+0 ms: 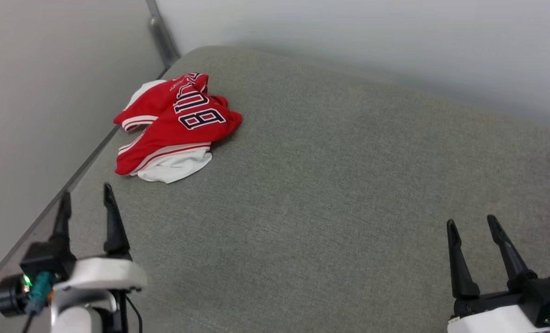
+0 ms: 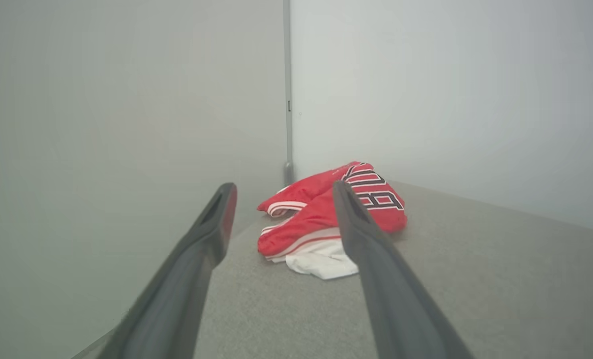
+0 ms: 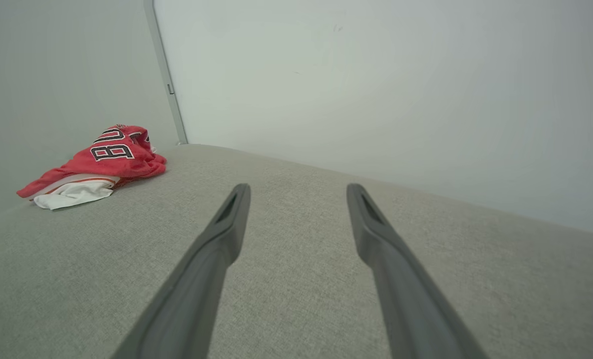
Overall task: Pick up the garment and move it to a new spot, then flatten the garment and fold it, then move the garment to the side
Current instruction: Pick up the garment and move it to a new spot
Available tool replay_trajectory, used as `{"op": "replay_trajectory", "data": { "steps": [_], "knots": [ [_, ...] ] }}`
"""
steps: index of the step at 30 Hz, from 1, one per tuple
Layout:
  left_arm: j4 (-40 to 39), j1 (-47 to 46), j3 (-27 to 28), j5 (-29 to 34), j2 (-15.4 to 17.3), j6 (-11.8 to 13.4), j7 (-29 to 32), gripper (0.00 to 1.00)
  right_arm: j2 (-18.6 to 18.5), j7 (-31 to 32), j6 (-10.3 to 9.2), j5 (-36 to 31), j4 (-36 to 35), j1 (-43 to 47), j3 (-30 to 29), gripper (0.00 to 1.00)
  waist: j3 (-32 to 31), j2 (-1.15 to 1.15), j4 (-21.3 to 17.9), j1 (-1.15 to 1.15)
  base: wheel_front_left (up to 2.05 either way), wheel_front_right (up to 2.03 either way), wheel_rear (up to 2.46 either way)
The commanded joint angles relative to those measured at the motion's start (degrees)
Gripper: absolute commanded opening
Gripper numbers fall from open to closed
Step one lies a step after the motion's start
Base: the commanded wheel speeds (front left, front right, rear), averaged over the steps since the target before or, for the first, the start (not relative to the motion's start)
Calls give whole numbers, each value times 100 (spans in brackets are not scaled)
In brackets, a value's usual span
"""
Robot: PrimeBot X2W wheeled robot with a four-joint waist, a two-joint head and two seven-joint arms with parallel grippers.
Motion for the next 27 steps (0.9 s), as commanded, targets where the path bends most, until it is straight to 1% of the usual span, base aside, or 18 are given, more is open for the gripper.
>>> {"op": "replay_trajectory", "data": {
  "steps": [1,5,8,9,12,16,20,21,23,25,27],
  "knots": [
    [72,-344,117,-5,99,-122,-15,100,-4,-12,0,-96,-60,-140,-28,100,299,0,-106,0,0,0,0],
    [230,-1237,543,-63,304,-341,-16,100,-5,-12,0,-375,-192,-375,-125,100,813,0,-250,0,0,0,0],
    [416,-1928,798,-51,591,-524,-16,100,-5,-12,0,-565,-313,-563,-179,100,1230,0,-367,0,0,0,0],
    [521,-2124,836,-67,643,-580,-15,100,-5,-12,0,-633,-356,-635,-209,100,1364,0,-396,0,0,0,0],
    [673,-2732,983,-26,964,-706,-15,100,-5,-13,0,-787,-514,-830,-256,100,1814,0,-501,0,0,0,0],
    [1026,-3447,1138,-131,1293,-821,-15,100,-6,-12,0,-985,-735,-1054,-339,100,2334,0,-590,0,0,0,0],
    [1854,-4125,1086,-484,1655,-946,-16,100,-74,-12,0,-1080,-965,-1167,-444,100,2679,0,-644,0,0,0,0],
    [1854,-4125,1086,-484,1655,-946,-16,100,-74,-12,0,-1080,-965,-1167,-444,100,2679,0,-644,0,0,0,0],
    [2221,-4453,933,-583,1943,-965,61,100,-108,-13,0,-1093,-1078,-1202,-475,100,2815,0,-673,0,0,0,0],
    [2597,-4685,702,-853,2108,-978,362,100,-139,-12,0,-1111,-1168,-1229,-484,100,2922,0,-724,0,0,0,0],
    [2826,-4924,288,-1252,2343,-979,821,100,-159,-13,0,-1121,-1253,-1272,-502,100,3010,0,-774,0,0,0,0]
  ]
}}
